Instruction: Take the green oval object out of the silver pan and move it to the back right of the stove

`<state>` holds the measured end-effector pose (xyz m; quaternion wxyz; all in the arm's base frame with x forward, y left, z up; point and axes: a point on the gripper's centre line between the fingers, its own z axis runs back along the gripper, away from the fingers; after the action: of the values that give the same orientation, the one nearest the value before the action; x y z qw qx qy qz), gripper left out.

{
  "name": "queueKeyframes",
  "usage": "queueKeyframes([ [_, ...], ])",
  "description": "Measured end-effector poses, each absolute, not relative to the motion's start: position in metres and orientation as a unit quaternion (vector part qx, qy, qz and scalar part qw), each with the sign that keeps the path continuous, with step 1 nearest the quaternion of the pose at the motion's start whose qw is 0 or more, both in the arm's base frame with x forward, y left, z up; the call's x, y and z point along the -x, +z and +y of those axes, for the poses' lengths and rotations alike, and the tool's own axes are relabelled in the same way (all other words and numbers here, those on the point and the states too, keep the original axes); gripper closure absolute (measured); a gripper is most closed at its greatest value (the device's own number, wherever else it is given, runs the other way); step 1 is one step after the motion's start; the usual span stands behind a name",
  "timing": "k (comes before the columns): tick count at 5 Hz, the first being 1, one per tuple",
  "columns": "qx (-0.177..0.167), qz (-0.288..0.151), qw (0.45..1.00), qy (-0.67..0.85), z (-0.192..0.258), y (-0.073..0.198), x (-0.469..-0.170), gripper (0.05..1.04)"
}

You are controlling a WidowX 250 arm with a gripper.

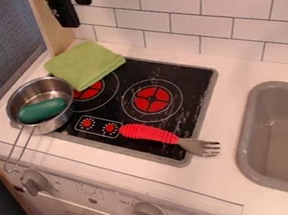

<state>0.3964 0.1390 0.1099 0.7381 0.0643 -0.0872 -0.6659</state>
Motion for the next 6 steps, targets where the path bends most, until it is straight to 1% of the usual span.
queueKeyframes([
  [1, -0.041, -0.074, 0.744, -0.663, 0.138, 0.089, -0.392, 0.082],
  [2, -0.031, -0.051, 0.772, -0.633, 0.141, 0.074, -0.369, 0.082],
  [3, -0.050, -0.050, 0.787, -0.613, 0.151, 0.087, -0.356, 0.082],
  [4, -0.059, -0.054, 0.793, -0.604, 0.148, 0.098, -0.340, 0.082],
  [6, -0.034, -0.031, 0.809, -0.586, 0.142, 0.101, -0.302, 0.082],
])
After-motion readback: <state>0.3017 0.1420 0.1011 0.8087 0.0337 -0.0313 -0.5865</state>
